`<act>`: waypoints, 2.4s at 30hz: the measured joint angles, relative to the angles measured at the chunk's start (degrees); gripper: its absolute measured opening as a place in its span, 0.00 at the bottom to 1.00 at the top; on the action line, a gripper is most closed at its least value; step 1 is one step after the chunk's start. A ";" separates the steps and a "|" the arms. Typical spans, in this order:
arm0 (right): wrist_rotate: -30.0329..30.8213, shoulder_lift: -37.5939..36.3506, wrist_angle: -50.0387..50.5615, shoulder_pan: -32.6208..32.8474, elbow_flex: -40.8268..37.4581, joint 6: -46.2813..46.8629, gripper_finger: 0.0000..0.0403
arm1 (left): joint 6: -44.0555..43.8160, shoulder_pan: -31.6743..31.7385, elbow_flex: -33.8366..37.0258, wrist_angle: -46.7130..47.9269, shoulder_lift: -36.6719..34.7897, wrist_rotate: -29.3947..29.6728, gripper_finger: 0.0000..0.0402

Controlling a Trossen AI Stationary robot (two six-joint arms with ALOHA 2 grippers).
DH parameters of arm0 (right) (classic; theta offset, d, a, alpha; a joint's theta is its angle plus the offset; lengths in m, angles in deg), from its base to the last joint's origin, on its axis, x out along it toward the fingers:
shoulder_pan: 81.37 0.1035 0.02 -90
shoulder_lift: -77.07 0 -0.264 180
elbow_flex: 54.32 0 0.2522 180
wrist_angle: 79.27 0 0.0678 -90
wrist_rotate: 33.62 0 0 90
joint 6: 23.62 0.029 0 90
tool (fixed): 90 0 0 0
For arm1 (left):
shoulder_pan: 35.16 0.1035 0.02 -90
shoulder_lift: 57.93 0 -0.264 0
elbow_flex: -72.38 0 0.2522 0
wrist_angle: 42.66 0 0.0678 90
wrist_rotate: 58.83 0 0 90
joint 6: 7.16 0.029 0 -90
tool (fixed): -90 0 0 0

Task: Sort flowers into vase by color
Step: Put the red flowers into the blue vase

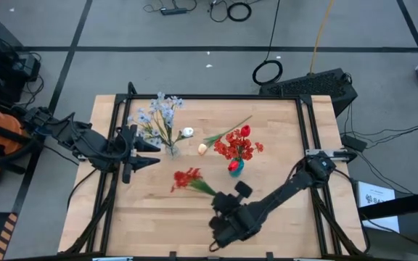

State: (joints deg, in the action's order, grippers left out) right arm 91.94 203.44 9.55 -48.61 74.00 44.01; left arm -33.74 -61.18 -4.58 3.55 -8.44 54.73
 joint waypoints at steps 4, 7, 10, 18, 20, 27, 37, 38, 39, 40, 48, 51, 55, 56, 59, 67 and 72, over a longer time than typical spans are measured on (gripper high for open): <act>1.25 -0.13 6.60 0.86 -0.09 3.57 0.00 | 0.02 0.00 0.00 2.38 0.41 -0.04 0.47; 1.88 -0.44 6.64 1.71 -0.07 3.70 0.00 | 0.02 0.00 0.02 3.28 0.78 -0.04 0.47; 1.50 -0.46 6.96 2.39 -0.07 3.70 0.00 | 0.01 0.00 0.02 3.66 1.25 -0.06 0.47; 0.18 -0.48 9.69 5.19 -1.76 8.72 0.00 | 0.37 0.00 0.02 3.91 1.79 -0.06 0.47; -0.06 -0.48 9.49 6.25 -3.45 11.68 0.00 | 0.39 0.00 0.02 3.91 1.77 -0.05 0.47; -3.03 -1.66 2.30 10.15 -11.10 21.04 0.00 | 2.86 0.00 0.02 4.05 1.81 -0.04 0.47; 0.75 -18.19 -24.93 16.21 -34.14 26.88 0.00 | 6.48 0.00 0.02 4.09 3.35 0.02 0.47; 2.12 -20.38 -27.50 16.99 -36.43 26.04 0.00 | 6.48 0.00 0.02 4.11 3.51 0.02 0.47; 3.71 -22.48 -29.55 17.71 -38.58 25.13 0.00 | 6.48 0.00 0.02 4.09 3.67 0.02 0.47; 5.54 -24.57 -31.24 18.49 -40.63 24.54 0.00 | 6.47 0.00 0.02 4.09 3.77 0.04 0.47; 25.10 -41.62 -41.85 24.47 -55.64 17.31 0.00 | 6.09 0.00 0.02 4.07 4.67 0.09 0.47; 32.24 -46.71 -44.66 25.59 -60.73 13.64 0.00 | 6.07 0.00 0.02 4.06 4.71 0.09 0.47; 38.43 -52.00 -46.86 24.97 -66.59 9.73 0.00 | 6.07 0.00 0.02 4.04 4.70 0.11 0.47; 39.32 -52.99 -47.28 24.55 -67.77 9.19 0.00 | 6.07 0.00 0.02 4.04 4.70 0.16 0.47; 42.19 -55.77 -47.39 23.45 -70.65 8.69 0.00 | 6.07 0.00 0.02 4.04 4.70 0.56 0.47; 42.89 -61.94 -47.54 21.67 -72.32 -0.51 0.00 | 6.12 0.00 0.02 1.78 4.68 1.85 0.47; 35.82 -66.90 -47.60 20.08 -72.32 -9.91 0.00 | 8.55 0.00 0.02 -1.35 4.68 2.92 0.47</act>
State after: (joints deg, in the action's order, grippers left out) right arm 127.76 136.54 -38.05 -28.53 1.68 34.10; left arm -25.18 -61.18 -4.56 2.20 -3.76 57.64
